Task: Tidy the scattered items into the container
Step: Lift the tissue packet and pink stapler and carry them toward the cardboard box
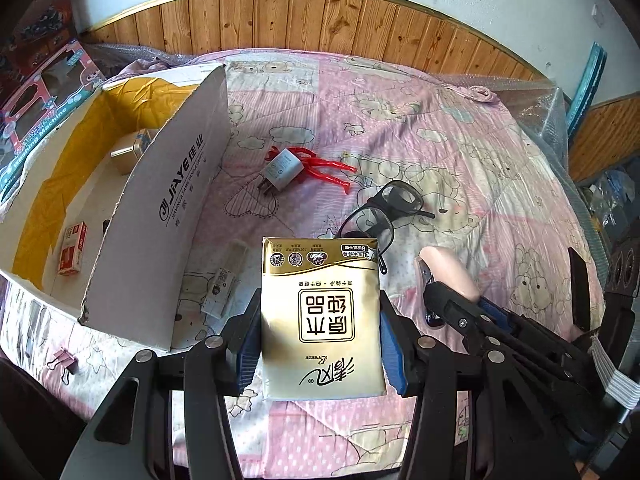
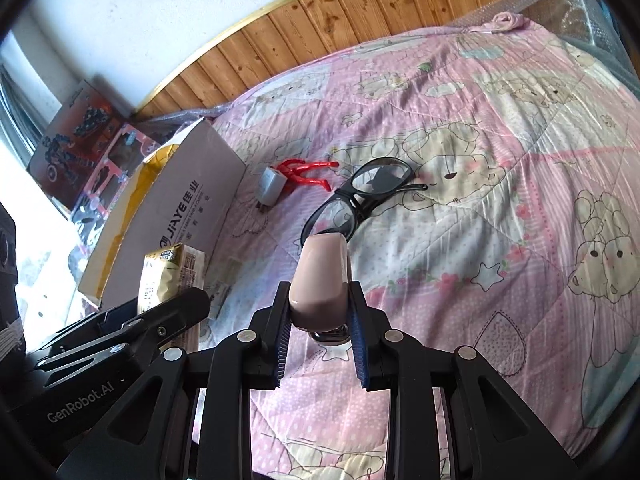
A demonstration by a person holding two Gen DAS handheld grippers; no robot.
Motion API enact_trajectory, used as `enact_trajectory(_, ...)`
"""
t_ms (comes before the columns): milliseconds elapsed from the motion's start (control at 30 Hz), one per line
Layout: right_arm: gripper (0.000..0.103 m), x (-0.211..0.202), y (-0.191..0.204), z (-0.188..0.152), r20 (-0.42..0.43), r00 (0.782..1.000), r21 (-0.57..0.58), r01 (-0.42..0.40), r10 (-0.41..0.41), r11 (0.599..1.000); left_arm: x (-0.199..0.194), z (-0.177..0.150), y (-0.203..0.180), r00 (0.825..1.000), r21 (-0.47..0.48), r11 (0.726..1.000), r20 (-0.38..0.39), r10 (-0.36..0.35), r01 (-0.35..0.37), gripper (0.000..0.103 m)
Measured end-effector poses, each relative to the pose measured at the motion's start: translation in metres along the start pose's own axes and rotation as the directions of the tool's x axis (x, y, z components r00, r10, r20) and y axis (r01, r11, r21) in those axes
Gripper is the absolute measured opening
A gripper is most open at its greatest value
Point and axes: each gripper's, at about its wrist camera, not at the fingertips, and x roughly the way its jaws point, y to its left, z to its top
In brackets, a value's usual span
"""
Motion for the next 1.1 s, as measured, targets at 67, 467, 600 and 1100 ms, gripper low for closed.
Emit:
enact_trajectory(67, 0.028, -0.003, 0.004, -0.003, 0.002, 1.000, -0.010, -0.006, 0.006, 1.000, -0.006, -0.003, 0.000, 1.000, -0.001, 1.000, 0.009, -0.002, 0.002, 0.052)
enact_trajectory(467, 0.028, -0.025, 0.027, -0.013, 0.016, 0.999, -0.053, -0.043, 0.044, 0.998, -0.043, -0.016, 0.014, 0.998, -0.026, 0.999, 0.065, -0.021, 0.022, 0.052)
enact_trajectory(600, 0.028, -0.033, 0.039, -0.015, 0.028, 0.998, -0.069, -0.062, 0.064, 0.996, -0.053, -0.019, 0.020, 0.997, -0.032, 0.999, 0.080, -0.022, 0.025, 0.052)
enact_trajectory(1100, 0.028, -0.042, 0.074, -0.023, 0.018, 0.995, -0.123, -0.098, 0.101, 0.988, -0.083, -0.031, 0.047, 0.993, -0.054, 0.998, 0.119, -0.023, 0.030, 0.052)
